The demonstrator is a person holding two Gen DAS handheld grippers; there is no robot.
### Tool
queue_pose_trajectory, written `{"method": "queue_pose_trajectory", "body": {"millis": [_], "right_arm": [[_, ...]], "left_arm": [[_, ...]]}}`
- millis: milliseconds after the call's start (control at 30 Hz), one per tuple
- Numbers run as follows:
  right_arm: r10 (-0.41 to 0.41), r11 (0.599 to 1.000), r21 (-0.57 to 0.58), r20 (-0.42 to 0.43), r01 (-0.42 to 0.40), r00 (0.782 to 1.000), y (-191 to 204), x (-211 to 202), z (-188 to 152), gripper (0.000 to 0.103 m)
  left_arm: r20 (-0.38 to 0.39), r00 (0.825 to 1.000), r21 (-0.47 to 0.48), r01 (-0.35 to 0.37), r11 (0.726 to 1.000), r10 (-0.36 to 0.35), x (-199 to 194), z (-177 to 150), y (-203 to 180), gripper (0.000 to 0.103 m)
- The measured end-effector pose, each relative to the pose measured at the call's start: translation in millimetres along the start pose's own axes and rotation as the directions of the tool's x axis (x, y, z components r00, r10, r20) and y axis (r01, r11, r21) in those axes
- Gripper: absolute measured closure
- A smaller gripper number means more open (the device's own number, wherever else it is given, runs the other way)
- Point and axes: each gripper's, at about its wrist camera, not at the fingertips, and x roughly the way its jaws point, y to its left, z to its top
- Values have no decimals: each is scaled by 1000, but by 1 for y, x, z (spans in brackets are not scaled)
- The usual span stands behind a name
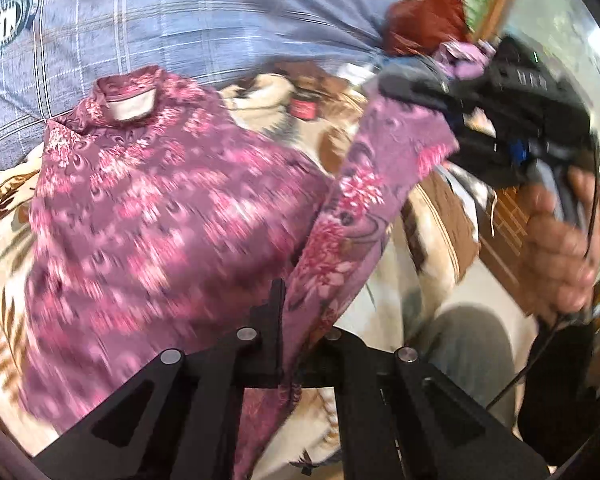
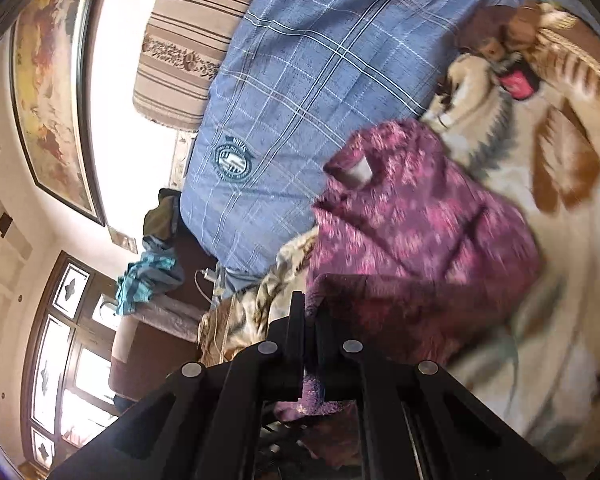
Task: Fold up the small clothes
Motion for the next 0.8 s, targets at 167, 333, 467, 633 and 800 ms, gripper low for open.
{"method": "queue_pose_trajectory", "body": {"millis": [167, 333, 467, 633, 800], "right_arm": [[-2, 996, 91, 11, 1, 1000, -26, 50, 69, 99], [-61, 992, 110, 35, 56, 998, -73, 96, 108, 96], [-235, 961, 154, 11, 231, 972, -114, 117, 106, 91], [-181, 978, 116, 63, 173, 981, -97, 99, 107, 48], [-58, 992, -104, 81, 67, 995, -31, 84, 76, 30]], "left_arm": [[-71, 997, -84, -34, 996, 28, 35, 78, 61, 101], [-197, 980, -132, -63, 989, 36, 105, 113, 108, 101], [-316, 948, -178, -105, 978, 44, 148, 101, 126, 94], [-157, 987, -249, -58, 967, 19, 68, 92, 131, 56], [8, 987, -313, -153, 938, 163, -40, 47, 136, 45]]}}
